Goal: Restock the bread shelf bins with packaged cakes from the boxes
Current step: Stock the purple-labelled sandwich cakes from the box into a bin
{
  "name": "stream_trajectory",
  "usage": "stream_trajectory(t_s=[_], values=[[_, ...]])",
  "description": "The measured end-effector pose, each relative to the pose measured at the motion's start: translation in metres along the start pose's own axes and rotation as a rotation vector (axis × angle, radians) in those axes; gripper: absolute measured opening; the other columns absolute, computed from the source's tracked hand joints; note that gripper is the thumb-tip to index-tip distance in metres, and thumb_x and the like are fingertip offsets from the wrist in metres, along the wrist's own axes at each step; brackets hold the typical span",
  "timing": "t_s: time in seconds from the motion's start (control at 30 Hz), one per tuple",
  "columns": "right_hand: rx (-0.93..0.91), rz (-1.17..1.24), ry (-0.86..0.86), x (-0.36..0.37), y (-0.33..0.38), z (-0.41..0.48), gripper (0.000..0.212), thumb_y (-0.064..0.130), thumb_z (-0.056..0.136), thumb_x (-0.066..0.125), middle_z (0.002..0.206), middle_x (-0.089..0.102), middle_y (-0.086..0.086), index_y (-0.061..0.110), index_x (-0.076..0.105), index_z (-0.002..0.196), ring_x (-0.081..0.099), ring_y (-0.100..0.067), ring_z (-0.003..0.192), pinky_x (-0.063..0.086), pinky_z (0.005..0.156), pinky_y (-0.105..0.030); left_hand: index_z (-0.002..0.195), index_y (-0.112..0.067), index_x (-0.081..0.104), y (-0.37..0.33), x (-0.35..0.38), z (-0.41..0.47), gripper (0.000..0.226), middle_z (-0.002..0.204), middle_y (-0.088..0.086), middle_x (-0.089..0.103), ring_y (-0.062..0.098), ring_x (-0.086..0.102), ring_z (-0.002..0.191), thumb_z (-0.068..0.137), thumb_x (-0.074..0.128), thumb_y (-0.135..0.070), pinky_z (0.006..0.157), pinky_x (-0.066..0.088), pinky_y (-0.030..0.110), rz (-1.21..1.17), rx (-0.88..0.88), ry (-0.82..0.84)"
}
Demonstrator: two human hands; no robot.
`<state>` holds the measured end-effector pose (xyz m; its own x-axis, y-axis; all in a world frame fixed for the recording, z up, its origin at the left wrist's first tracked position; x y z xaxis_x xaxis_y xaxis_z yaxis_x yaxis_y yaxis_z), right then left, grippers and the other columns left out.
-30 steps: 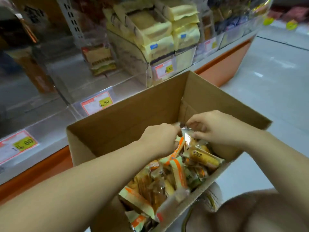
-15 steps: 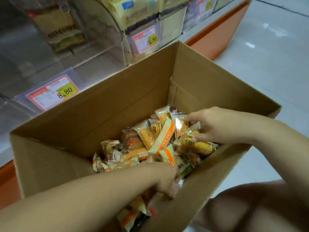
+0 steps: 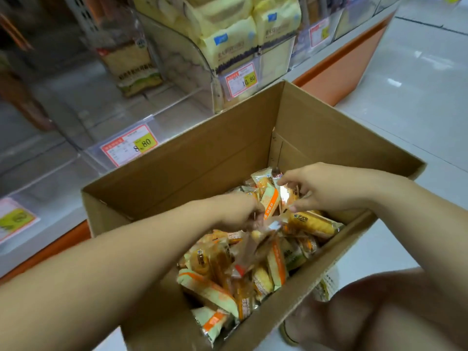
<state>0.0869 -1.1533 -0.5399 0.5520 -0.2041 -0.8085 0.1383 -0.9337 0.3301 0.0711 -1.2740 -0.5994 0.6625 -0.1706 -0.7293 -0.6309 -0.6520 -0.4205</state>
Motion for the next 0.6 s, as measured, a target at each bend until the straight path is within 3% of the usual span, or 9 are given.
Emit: stream_trajectory(t_s=[0.13,0.3,0.4,0.5,0.6], values=[[-0.065,0.008,-0.091,-0.008,0.023,0.001,0.063,0.035,0.082,0.072,0.132,0.052,0.009,0.029,0.044,0.138,0.048,-0.010,0.120,0.038,0.091,-0.020,0.082,-0.027,0.057,0.014,-0.044,-0.052,0.018,0.074,-0.016,0.060,-0.012,0.053,0.064,0.093,0.059,-0.013,0.062,0.039,0.007,-0.176,-0.019,-0.293],[-0.220,0.167,-0.278,-0.021,0.067,-0.006,0.033,0.027,0.076,0.078,0.092,0.057,0.021,0.032,0.058,0.102,0.050,0.018,0.081,0.036,0.066,-0.004,0.088,-0.025,0.063,0.008,-0.073,-0.123,0.015,0.086,-0.014,0.064,-0.003,0.056,0.082,0.092,0.060,-0.011,0.074,0.040,0.011,-0.223,0.046,-0.631],[-0.305,0.277,-0.333,-0.026,0.096,-0.009,0.031,0.023,0.074,0.080,0.089,0.062,0.011,0.026,0.058,0.096,0.056,0.003,0.076,0.043,0.064,-0.012,0.085,-0.029,0.059,0.006,-0.082,-0.162,0.021,0.083,-0.018,0.061,-0.009,0.054,0.080,0.091,0.059,-0.009,0.074,0.039,0.009,-0.244,0.052,-0.774],[-0.375,0.297,-0.345,-0.029,0.130,-0.014,0.025,0.026,0.076,0.078,0.081,0.061,0.012,0.032,0.057,0.088,0.055,0.003,0.069,0.040,0.060,-0.014,0.086,-0.026,0.060,0.004,-0.090,-0.202,0.020,0.083,-0.018,0.061,-0.012,0.054,0.079,0.091,0.059,-0.007,0.074,0.040,0.009,-0.299,0.050,-0.886],[-0.443,0.360,-0.457,-0.038,0.163,-0.025,0.016,0.024,0.078,0.076,0.072,0.062,0.004,0.022,0.061,0.078,0.055,-0.003,0.063,0.041,0.059,-0.025,0.087,-0.028,0.062,0.006,-0.098,-0.247,0.017,0.085,-0.015,0.064,-0.005,0.059,0.082,0.093,0.057,-0.012,0.078,0.047,0.017,-0.330,0.013,-1.004]])
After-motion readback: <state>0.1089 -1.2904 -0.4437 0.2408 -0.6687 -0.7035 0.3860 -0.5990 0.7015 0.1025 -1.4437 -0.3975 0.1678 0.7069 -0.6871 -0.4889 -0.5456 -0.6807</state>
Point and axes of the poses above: each hand's wrist, its own z-axis towards the middle knuckle, its own x-axis out of the palm, y = z × x, the point moved 6 cm from there along z, towards the middle knuckle
